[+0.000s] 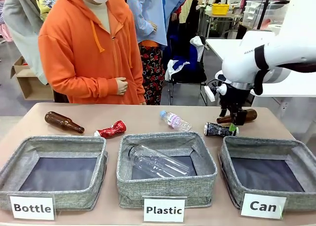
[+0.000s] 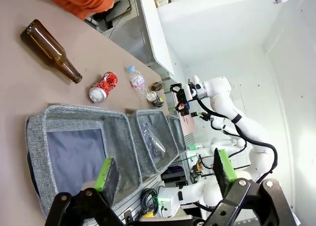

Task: Sort the can waste into the basket.
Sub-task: Pick up the can waste from the table and place it in the right Fabric basket.

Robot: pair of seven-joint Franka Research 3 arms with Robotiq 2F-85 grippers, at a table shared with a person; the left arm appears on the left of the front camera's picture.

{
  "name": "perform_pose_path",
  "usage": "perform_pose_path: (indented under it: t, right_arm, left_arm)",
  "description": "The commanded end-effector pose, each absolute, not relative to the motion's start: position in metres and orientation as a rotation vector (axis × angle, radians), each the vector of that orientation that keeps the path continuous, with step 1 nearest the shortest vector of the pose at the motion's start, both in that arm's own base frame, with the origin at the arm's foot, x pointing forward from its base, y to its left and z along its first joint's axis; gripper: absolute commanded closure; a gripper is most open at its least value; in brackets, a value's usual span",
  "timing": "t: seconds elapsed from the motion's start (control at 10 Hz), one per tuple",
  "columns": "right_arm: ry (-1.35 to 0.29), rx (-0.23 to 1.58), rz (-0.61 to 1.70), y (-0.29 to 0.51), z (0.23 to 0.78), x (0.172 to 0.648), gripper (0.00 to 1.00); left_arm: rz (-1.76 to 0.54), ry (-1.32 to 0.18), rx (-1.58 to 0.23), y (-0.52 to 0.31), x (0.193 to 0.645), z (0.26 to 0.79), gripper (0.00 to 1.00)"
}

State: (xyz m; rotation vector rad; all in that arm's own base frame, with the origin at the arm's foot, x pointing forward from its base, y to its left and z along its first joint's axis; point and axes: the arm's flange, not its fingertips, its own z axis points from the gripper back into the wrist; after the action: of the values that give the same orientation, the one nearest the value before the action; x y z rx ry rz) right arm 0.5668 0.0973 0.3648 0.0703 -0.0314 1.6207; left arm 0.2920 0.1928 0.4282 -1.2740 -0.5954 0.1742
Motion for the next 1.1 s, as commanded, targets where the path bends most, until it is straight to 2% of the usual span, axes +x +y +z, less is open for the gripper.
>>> perform_pose_path:
  t: [0.0, 0.5, 0.7, 1.0]
  right_arm:
    - [-0.026, 0.094, 1.607, 0.107, 0.354, 0.58, 0.0]
    - [0.008, 0.171, 1.596, 0.12, 0.303, 0.598, 0.0]
    - [0.025, 0.182, 1.578, 0.119, 0.299, 0.596, 0.0]
    - [-0.059, 0.162, 1.515, 0.111, 0.304, 0.599, 0.0]
  left_arm:
    - [0.152, -0.61, -1.277, 0.194, 0.29, 0.428, 0.0]
    - [0.152, -0.61, -1.277, 0.194, 0.29, 0.428, 0.0]
    - [0.152, -0.61, -1.277, 0.194, 0.29, 0.428, 0.0]
    - [0.152, -0.61, -1.277, 0.194, 0.29, 0.428, 0.0]
